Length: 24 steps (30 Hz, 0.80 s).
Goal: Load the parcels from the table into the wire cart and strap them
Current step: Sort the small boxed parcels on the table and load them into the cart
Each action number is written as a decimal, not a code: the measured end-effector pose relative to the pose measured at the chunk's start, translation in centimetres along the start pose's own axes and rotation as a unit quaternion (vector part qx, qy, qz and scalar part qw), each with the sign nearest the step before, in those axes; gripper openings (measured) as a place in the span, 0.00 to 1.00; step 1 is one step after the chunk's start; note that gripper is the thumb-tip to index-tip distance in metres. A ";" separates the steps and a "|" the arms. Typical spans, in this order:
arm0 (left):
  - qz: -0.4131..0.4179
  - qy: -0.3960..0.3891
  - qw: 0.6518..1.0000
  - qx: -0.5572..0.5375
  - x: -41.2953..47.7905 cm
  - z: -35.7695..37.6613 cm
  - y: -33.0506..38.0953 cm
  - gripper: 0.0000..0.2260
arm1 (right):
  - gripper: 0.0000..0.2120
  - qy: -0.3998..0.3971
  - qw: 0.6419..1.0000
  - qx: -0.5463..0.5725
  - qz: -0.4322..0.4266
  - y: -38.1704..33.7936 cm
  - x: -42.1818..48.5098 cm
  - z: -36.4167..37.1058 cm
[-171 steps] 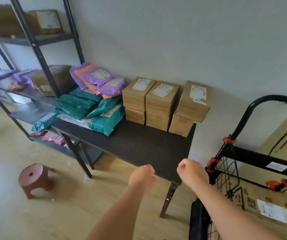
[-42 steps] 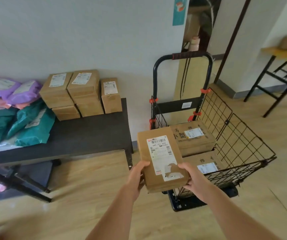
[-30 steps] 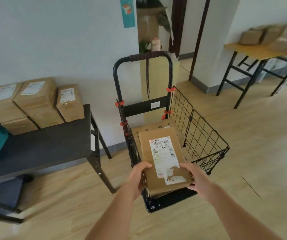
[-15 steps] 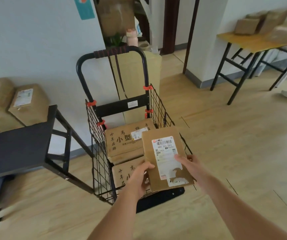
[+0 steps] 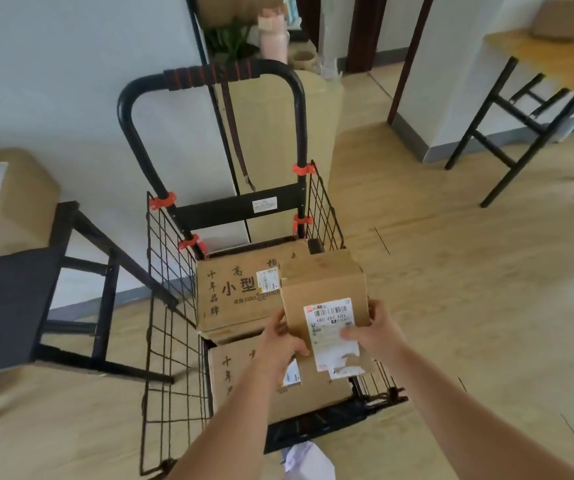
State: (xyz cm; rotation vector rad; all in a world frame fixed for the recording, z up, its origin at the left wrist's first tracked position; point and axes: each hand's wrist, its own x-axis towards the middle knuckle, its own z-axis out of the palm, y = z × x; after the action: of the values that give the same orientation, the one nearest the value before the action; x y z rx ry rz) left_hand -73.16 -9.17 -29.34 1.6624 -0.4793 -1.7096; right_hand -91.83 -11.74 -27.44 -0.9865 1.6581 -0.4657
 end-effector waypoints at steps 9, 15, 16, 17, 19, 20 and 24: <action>-0.147 0.039 0.982 0.109 8.2 0.2 -3.8 0.30 | 0.25 -0.051 0.990 -0.062 0.114 5.1 8.5 5.0; -0.214 0.042 0.974 0.069 12.0 1.6 -8.2 0.25 | 0.26 -0.049 0.975 -0.106 0.188 9.1 12.2 5.6; -0.224 0.042 0.971 0.069 12.8 1.7 -9.0 0.25 | 0.25 -0.047 0.972 -0.121 0.196 9.7 12.8 5.8; -0.235 0.044 0.969 0.068 13.6 1.8 -9.8 0.25 | 0.25 -0.045 0.968 -0.140 0.201 10.2 13.3 6.1; -0.263 0.048 0.961 0.068 14.7 1.9 -11.0 0.26 | 0.23 -0.039 0.962 -0.169 0.211 11.0 14.3 6.7; -0.273 0.045 0.958 0.068 15.4 1.9 -11.7 0.27 | 0.22 -0.035 0.960 -0.173 0.217 11.4 14.7 7.1; -0.288 0.040 0.954 0.077 18.2 2.1 -14.1 0.27 | 0.22 -0.010 0.960 -0.158 0.232 13.0 16.8 8.6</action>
State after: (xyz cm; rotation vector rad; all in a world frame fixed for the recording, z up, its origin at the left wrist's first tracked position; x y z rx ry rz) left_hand -77.14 -12.51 -51.86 2.1220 -0.0834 -2.0370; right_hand -89.61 -16.06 -49.79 -0.7837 1.9089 0.1285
